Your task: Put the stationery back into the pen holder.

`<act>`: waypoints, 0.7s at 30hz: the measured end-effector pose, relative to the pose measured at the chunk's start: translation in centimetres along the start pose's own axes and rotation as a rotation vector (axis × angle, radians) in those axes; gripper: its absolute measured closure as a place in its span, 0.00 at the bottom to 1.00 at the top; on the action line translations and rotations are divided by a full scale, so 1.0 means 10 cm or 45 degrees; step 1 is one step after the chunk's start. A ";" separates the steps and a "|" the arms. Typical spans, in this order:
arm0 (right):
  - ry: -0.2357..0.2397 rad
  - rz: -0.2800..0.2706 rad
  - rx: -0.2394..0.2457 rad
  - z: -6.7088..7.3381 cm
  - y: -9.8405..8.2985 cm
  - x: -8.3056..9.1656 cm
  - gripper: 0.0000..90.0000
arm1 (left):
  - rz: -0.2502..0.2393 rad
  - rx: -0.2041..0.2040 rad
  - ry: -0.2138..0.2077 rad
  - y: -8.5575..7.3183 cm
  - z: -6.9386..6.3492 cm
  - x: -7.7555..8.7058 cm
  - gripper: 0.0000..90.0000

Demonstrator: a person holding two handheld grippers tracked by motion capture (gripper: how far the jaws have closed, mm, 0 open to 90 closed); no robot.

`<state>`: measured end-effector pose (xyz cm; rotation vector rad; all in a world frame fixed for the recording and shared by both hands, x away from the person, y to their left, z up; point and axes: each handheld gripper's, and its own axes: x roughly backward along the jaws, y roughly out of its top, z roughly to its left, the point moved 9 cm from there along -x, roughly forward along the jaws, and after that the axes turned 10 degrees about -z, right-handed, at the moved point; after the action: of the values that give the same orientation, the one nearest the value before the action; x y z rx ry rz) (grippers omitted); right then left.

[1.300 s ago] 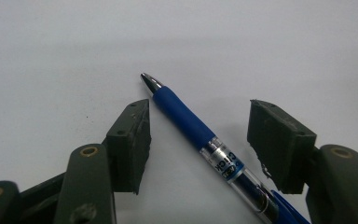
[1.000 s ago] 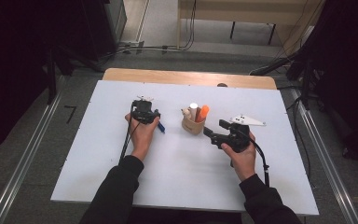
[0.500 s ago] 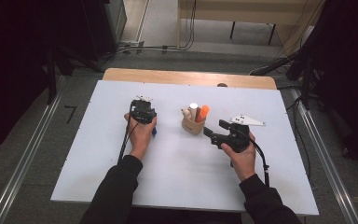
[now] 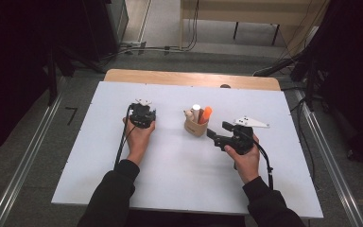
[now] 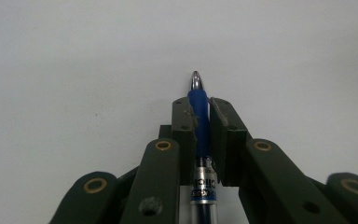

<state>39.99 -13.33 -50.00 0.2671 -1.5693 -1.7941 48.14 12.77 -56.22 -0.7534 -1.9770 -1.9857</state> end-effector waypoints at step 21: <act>0.005 -0.005 -0.010 0.01 0.00 0.01 0.22 | -0.079 0.044 -0.172 0.12 -0.19 0.26 0.91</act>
<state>39.87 -13.33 -49.90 0.2694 -1.5599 -1.8013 46.25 11.29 -53.80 -0.8483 -2.1293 -1.9773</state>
